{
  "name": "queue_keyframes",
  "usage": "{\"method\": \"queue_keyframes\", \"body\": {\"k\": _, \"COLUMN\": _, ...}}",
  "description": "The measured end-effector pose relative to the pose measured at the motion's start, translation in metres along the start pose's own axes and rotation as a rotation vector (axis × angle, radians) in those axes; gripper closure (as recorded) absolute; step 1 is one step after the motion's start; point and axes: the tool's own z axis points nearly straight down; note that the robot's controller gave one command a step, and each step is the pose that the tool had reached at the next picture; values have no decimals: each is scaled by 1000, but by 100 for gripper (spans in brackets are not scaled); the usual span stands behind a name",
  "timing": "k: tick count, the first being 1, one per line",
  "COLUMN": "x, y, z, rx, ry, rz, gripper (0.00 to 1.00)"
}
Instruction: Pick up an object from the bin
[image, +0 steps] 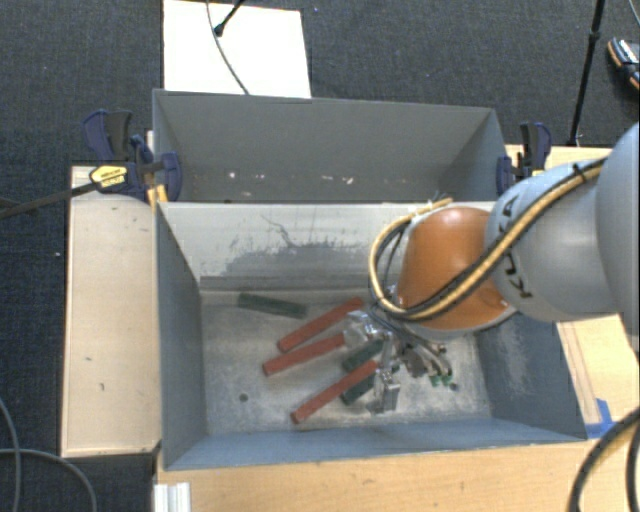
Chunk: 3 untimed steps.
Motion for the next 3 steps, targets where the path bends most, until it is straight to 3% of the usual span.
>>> {"method": "queue_keyframes", "body": {"k": 1, "x": -4, "y": 16, "z": -8, "rx": 0, "ry": -3, "rz": -25, "gripper": 0}}
{"method": "queue_keyframes", "body": {"k": 2, "x": 0, "y": 15, "z": 20, "rx": 0, "ry": -1, "rz": -24, "gripper": 0}}
{"method": "queue_keyframes", "body": {"k": 3, "x": -11, "y": 14, "z": 20, "rx": -1, "ry": -6, "rz": -11, "gripper": 100}}
